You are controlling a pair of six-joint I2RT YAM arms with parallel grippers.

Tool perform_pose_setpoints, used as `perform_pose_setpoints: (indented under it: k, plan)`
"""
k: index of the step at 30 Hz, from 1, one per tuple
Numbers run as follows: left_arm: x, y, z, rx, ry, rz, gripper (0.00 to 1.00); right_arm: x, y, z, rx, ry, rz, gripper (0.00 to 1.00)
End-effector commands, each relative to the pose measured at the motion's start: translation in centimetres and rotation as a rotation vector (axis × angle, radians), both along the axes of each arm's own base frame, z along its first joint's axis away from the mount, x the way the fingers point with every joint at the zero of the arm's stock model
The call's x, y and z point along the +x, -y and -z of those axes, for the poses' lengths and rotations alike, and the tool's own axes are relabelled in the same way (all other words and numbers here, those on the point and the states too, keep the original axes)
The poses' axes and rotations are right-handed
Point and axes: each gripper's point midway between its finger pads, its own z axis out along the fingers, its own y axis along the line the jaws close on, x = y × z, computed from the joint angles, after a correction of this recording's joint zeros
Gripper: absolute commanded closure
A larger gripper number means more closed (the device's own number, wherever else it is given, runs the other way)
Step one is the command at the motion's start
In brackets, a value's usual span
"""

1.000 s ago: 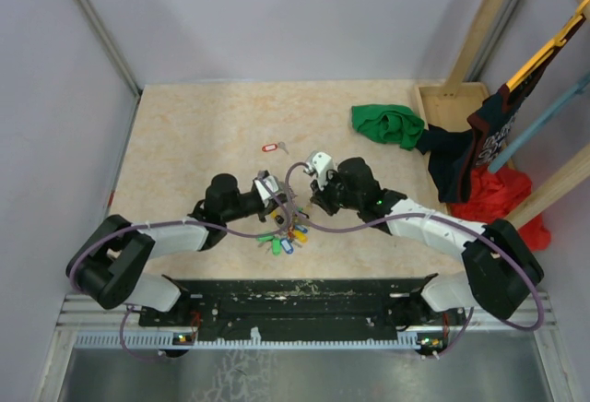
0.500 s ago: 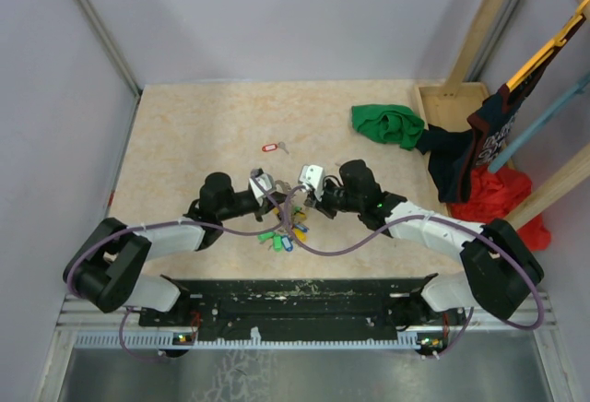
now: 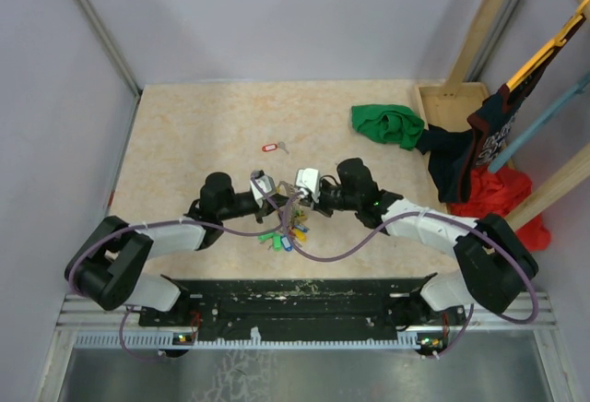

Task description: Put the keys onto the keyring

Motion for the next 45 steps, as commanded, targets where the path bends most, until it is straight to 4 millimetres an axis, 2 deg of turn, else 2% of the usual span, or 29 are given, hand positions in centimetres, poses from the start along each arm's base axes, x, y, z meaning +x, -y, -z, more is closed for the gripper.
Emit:
perform_pose_setpoints:
  k: [1,24,45]
  plan:
    - [0.2,0.6,-1.2,-0.031,0.043,0.036,1.0,0.8,-1.8,-2.2,0.041,0.062,-0.055,1.0]
    - [0.1,0.6,-1.2,-0.022,0.062,0.047,1.0,1.9,-1.6,-2.5,0.021,0.119,0.009,1.0]
    - [-0.5,0.7,-1.5,-0.023,0.085,0.084,1.0,1.3,-1.8,-2.8,0.033,0.128,-0.031,1.0]
